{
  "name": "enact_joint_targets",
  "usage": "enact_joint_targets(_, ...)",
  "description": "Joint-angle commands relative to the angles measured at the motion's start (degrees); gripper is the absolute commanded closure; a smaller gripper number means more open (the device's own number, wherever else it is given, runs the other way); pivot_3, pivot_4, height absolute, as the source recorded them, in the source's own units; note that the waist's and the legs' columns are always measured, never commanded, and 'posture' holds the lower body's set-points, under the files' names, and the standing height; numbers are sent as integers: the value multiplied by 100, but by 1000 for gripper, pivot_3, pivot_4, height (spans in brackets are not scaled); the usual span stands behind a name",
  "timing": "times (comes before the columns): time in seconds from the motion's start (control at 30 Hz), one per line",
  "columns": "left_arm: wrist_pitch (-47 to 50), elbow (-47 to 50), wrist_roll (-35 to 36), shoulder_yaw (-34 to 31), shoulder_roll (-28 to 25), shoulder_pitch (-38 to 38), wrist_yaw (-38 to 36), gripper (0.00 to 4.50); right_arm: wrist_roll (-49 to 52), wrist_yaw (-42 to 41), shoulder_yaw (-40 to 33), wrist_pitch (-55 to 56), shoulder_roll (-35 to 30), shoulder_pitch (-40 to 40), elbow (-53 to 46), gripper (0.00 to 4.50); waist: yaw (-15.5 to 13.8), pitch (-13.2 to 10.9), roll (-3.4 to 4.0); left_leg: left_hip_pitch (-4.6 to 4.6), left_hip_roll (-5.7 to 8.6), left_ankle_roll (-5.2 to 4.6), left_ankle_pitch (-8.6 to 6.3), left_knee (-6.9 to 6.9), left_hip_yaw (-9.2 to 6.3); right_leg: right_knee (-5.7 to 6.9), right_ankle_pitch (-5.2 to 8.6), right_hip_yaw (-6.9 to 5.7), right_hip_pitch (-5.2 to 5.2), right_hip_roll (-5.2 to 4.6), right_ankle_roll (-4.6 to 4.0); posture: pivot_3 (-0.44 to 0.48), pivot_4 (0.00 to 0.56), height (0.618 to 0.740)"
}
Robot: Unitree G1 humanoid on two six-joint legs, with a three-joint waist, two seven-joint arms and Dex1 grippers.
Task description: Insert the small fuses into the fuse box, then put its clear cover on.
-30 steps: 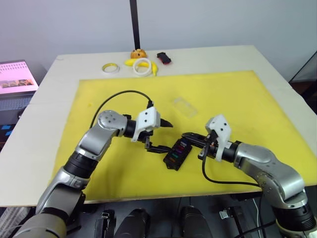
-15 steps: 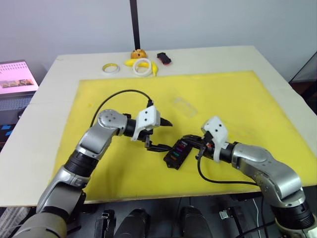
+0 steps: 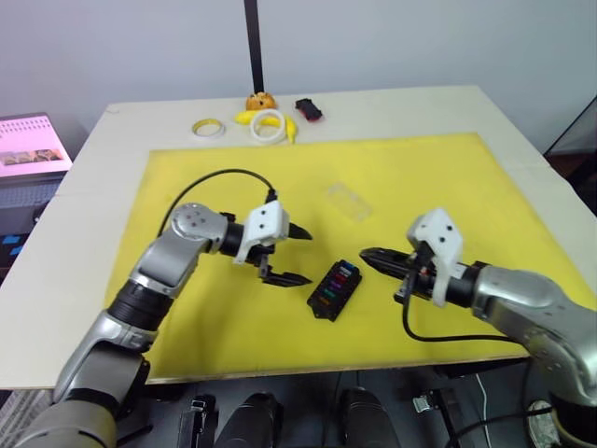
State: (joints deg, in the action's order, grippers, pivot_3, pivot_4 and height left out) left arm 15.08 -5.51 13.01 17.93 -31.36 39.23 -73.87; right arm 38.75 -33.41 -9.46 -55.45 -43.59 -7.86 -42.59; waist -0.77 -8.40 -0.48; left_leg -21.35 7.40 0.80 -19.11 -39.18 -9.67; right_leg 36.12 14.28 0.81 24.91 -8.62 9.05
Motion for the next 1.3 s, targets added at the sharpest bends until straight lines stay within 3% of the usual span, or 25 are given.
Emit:
enact_joint_targets(0.03,-263,-138,-6,-183,-16,121,-50,0,80,-44,-256,67,-110,403,-265,4437,-1,0,-2,0,0,0,0,-1,-1,-1,0,-1,-2,0,0,0,150,740)
enact_joint_targets(0.2,-48,29,222,-355,58,-80,54,0,-96,320,-421,288,64,704,-299,4437,7,0,-2,1,2,0,0,-3,2,0,0,1,-3,-2,0,0,150,740)
enact_joint_targets(0.37,1119,724,958,-1002,234,-457,764,0,-2,651,-744,336,295,889,-381,4437,13,0,-2,0,0,0,0,-1,0,2,0,1,0,-1,0,0,150,740)
enact_joint_targets(0.47,1627,1324,1238,-1435,343,-827,1430,0,210,829,-1074,240,409,842,-359,3572,11,0,-2,0,0,0,0,-2,0,2,0,3,-1,-1,0,0,150,740)
enact_joint_targets(0.7,1996,2206,1516,-2029,509,-1509,2503,0,416,950,-1280,176,361,641,-112,141,-10,0,-2,3,0,0,0,-2,0,1,0,3,-5,-1,0,0,150,740)
enact_joint_targets(0.97,1890,2493,1492,-1918,625,-1600,2890,0,-449,985,156,511,616,-942,1619,57,24,0,-1,8,-3,1,0,1,5,1,0,4,-5,1,0,0,150,740)
enact_joint_targets(1.1,1951,2665,1526,-1955,705,-1648,3141,0,-1155,824,1009,910,958,-2081,3108,57,47,0,-1,6,-2,1,0,0,7,0,0,5,-4,-1,0,0,150,740)
enact_joint_targets(1.3,1908,2847,1487,-1889,669,-1734,3320,0,-1867,643,1556,1509,1597,-3274,4899,57,72,0,0,2,-1,1,0,3,4,-1,0,4,1,-2,-1,0,150,740)
